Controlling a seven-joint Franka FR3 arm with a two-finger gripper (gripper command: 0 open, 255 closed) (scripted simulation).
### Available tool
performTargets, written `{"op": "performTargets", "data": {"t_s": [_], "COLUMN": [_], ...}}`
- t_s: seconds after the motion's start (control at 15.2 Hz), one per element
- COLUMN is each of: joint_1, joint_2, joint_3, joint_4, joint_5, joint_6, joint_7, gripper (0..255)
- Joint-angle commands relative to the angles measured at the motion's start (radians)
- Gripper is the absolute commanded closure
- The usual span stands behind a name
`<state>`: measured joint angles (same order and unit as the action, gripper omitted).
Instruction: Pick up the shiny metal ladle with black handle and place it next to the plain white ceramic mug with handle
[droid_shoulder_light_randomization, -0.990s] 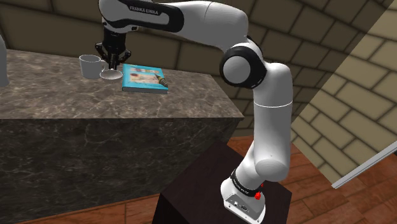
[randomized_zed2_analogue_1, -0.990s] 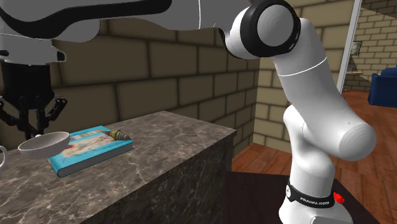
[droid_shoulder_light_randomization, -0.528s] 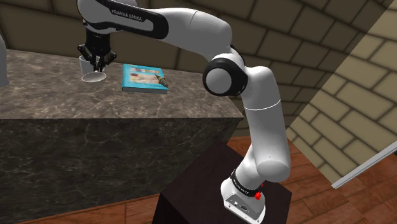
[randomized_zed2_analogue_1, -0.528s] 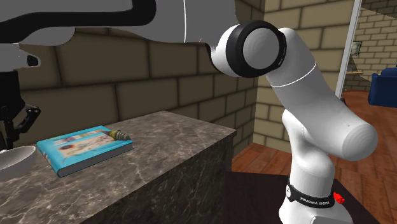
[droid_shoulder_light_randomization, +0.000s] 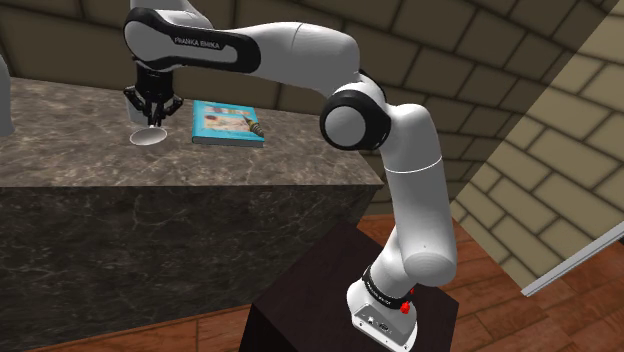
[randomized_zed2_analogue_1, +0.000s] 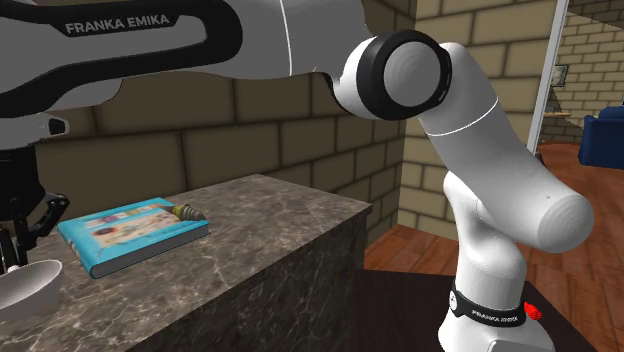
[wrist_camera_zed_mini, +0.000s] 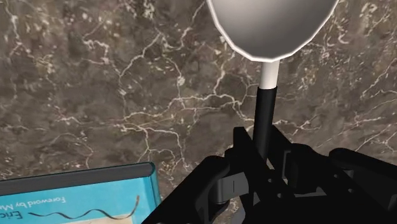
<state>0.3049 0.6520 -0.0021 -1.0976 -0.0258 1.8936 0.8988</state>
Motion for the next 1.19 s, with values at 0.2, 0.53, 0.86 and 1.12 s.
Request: {"op": "performTargets", "data": {"t_s": [0.2,0.53,0.86,1.12], "joint_1": [0.000,0.000,0.000,0.000], "joint_2": [-0.005,0.003,0.018,0.033], "joint_3": [0.000,0.000,0.000,-0.001], "joint_4": [-0.076,-0.130,-0.173,-0.201], "joint_5": [-0.001,-0.001,-0.002,-0.003], "joint_6": [0.071,0.133,0.191,0.235], "joint_7": [0.002,0.004,0.006,0.007], "gripper": [255,255,255,255]}}
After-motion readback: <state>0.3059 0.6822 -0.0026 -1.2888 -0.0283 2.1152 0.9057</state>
